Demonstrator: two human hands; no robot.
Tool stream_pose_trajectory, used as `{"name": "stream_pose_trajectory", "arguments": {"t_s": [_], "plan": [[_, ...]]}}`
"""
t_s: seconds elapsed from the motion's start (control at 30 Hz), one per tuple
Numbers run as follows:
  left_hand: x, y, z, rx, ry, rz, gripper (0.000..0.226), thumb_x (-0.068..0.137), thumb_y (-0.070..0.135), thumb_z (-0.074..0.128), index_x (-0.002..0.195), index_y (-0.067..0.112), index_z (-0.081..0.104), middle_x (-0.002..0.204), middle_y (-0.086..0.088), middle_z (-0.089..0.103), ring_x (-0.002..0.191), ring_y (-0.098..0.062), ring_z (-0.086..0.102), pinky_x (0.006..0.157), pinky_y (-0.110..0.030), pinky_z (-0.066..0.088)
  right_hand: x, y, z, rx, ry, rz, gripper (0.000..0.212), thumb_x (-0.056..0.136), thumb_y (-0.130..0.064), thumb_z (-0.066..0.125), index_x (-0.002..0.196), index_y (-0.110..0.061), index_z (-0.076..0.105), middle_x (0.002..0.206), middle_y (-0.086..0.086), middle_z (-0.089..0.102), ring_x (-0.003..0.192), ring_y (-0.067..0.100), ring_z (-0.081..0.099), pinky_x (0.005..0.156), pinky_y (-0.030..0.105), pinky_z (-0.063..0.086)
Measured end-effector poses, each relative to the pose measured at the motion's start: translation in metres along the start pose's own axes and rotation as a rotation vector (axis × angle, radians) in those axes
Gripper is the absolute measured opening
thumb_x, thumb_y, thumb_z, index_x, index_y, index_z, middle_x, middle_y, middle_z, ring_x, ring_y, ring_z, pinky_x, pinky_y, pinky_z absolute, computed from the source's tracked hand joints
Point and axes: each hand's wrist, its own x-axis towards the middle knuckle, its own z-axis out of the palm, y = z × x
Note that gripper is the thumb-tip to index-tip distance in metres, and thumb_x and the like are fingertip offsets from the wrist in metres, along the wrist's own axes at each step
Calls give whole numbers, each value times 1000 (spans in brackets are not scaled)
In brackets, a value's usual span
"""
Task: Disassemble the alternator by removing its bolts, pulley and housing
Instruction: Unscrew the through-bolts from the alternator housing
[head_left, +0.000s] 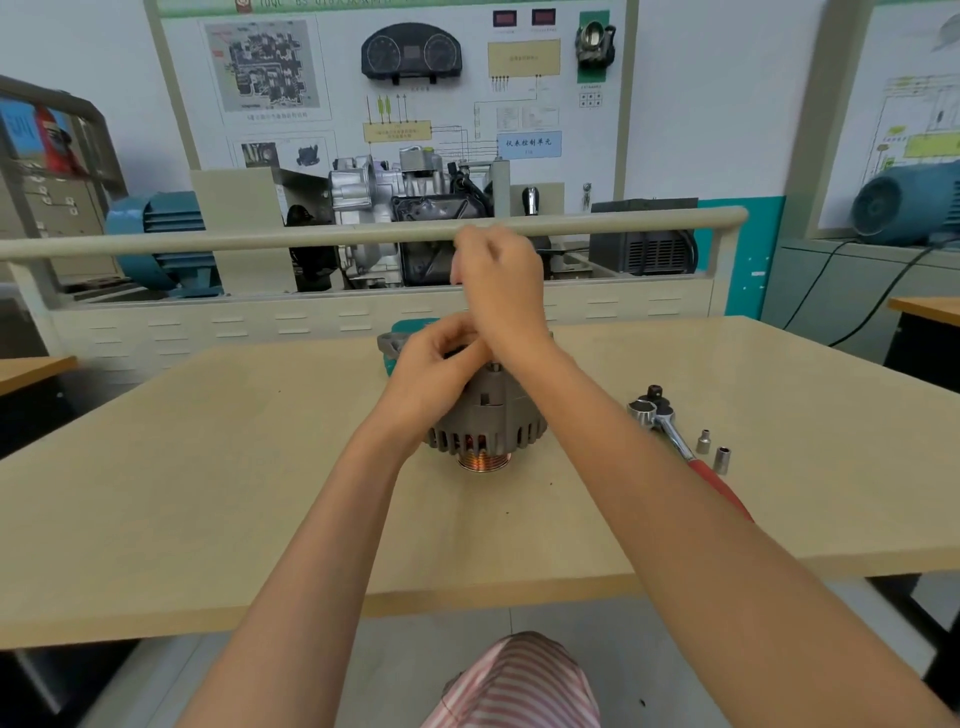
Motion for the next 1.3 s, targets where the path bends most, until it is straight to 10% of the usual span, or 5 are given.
{"name": "stream_pose_trajectory", "arguments": {"t_s": [0.17, 0.47, 0.67, 0.9, 1.3], "plan": [[2, -5, 3, 7, 31, -1, 5, 89, 23, 63, 88, 26, 67, 80, 9, 71, 77, -1, 64, 68, -14, 46, 11, 4, -14, 540, -149, 215, 50, 96, -12, 34, 47, -10, 45, 56, 4, 53, 68, 10, 61, 81, 21, 44], [4, -6, 4, 19, 93, -1, 29, 85, -5, 52, 67, 18, 55, 49, 20, 60, 49, 12, 54, 42, -5, 35, -16, 6, 5, -547, 238, -272, 19, 85, -16, 53, 73, -4, 62, 80, 4, 54, 85, 19, 46, 102, 37, 34], [2, -5, 2, 0, 33, 17, 19, 88, 9, 59, 81, 26, 64, 68, 19, 69, 66, 10, 61, 53, -5, 41, 3, -3, 2, 31, 9, -12, 50, 91, -17, 46, 43, -19, 32, 44, -10, 34, 52, 10, 38, 57, 28, 36], [3, -6, 1, 6, -1, 33, 9, 90, 24, 61, 88, 27, 69, 86, 6, 73, 81, -3, 65, 71, -14, 48, 15, 5, -15, 688, -206, 244, 63, 98, -13, 32, 36, -17, 42, 47, 0, 52, 69, 16, 61, 99, 37, 42], [1, -7, 4, -20, 51, 38, 29, 88, 2, 55, 71, 26, 59, 58, 21, 64, 58, 11, 59, 48, -4, 39, -8, 8, 3, -468, 152, -257, 26, 85, -22, 52, 61, -14, 46, 72, -3, 44, 79, 16, 41, 72, 28, 34]]}}
